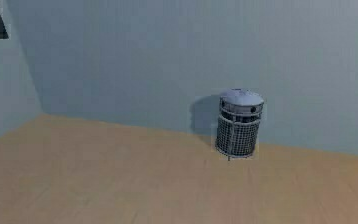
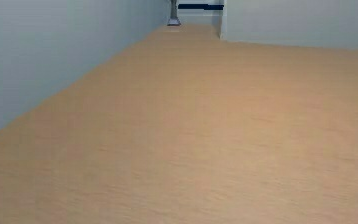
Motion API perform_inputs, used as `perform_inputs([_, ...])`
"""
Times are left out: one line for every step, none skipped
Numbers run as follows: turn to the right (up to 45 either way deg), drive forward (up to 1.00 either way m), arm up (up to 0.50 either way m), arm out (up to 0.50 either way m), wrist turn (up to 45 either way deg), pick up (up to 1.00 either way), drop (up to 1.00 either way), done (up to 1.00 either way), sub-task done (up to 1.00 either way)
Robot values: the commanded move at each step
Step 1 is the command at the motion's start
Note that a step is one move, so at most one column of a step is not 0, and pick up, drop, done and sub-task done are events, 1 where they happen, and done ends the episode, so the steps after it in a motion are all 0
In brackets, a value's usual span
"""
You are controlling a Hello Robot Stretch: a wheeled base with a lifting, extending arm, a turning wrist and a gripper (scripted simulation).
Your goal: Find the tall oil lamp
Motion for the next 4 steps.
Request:
perform_inputs([0.0,0.55,0.00,0.00,0.0,0.00,0.00,0.00,0.00])
perform_inputs([-45.0,0.00,0.00,0.00,0.0,0.00,0.00,0.00,0.00])
perform_inputs([-12.0,0.00,0.00,0.00,0.0,0.00,0.00,0.00,0.00])
perform_inputs([0.0,1.00,0.00,0.00,0.0,0.00,0.00,0.00,0.00])
